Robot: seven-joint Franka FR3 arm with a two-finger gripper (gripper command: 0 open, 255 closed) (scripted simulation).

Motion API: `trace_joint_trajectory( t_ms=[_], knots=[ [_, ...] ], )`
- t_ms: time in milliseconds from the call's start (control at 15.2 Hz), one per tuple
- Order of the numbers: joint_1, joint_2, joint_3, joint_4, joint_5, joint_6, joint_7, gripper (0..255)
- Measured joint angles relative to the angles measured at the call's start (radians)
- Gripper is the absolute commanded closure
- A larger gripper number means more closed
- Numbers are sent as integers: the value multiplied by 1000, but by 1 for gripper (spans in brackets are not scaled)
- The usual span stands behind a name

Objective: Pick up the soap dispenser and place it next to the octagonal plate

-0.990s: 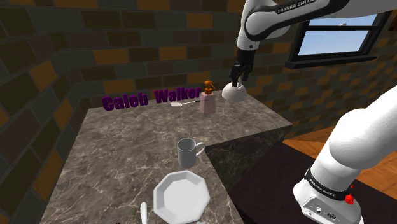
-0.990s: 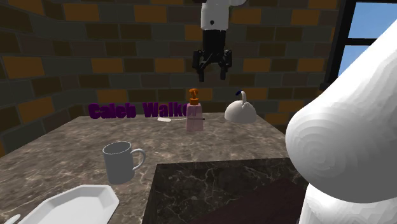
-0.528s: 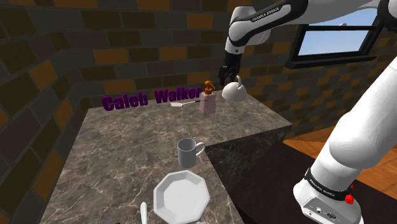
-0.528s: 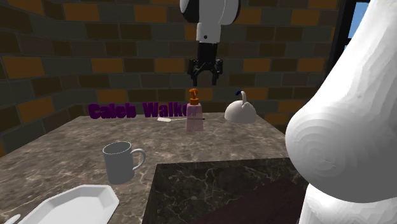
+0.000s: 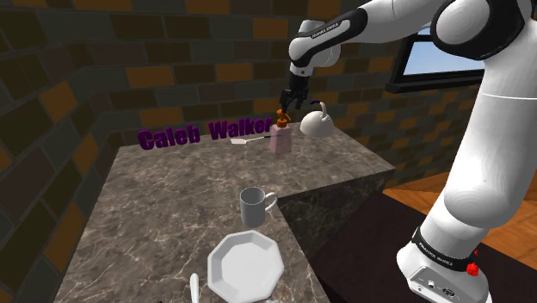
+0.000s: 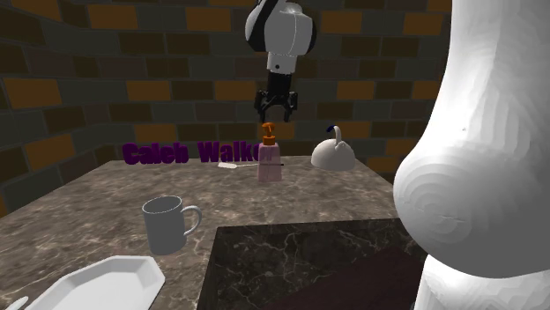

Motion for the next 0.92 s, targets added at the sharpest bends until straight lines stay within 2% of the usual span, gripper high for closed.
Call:
trace_joint_trajectory(
  t_ms=[198,594,924],
  knots=[
    [-11,82,2,80,30,12,-17,0],
    [-12,137,8,74,46,75,-28,0],
    [-12,145,9,69,48,87,-29,0]
  ],
)
